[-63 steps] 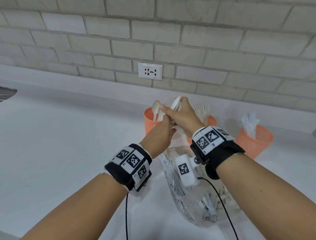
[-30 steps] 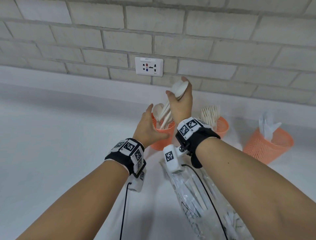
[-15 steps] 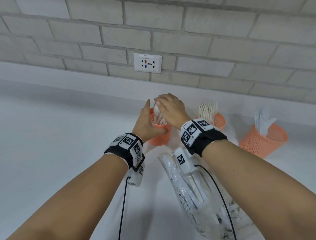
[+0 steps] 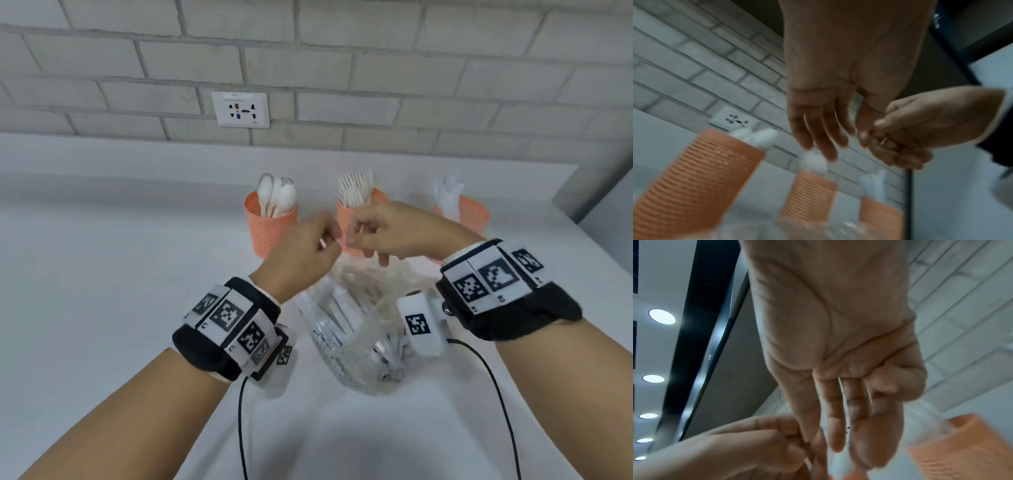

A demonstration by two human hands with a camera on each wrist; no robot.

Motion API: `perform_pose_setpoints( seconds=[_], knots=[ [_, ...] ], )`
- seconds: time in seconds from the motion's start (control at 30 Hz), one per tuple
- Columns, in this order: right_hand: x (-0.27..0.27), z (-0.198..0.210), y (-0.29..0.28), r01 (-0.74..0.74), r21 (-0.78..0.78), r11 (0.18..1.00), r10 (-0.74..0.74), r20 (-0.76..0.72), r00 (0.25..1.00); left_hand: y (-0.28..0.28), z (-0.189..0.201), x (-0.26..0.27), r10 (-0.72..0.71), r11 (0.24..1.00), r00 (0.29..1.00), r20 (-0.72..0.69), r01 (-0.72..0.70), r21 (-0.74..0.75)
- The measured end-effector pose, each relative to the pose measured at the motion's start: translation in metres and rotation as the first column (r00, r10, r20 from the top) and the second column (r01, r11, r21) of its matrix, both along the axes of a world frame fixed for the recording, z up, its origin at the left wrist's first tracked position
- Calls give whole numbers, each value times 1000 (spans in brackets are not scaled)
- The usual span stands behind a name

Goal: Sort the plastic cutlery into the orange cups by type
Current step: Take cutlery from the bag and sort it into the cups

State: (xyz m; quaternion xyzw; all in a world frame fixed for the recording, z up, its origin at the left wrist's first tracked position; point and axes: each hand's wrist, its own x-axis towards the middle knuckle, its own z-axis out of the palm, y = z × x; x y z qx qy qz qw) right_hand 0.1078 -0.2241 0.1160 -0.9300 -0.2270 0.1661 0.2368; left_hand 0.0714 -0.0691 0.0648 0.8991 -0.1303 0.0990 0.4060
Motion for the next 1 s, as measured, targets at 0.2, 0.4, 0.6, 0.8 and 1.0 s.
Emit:
perform_pose_setpoints(
  seconds=[0.2,0.4,0.6,0.8,1.0],
  knots=[
    [-28,-30,-57,22,-73,997,-39,-230,972,-62,-36,-26,-163,785,931,-328,324,528],
    [-48,-61,-53,-50,-258,965,4,-175,984,-59,-45,-9,-27,967,969,-245,88,238],
    [-47,-99,-13,71,-341,937,-67,24,997,-63,-31,-24,-46,981,980,-195,8,-194],
    [-45,-102,-16,158,-193,968,-159,13,987,-43,-31,-35,-58,983,980,-191,22,-184],
    [-41,-94,-13,226,-196,954,-223,37,974,-42,-34,-43,-60,992,983,-171,40,-117]
  ],
)
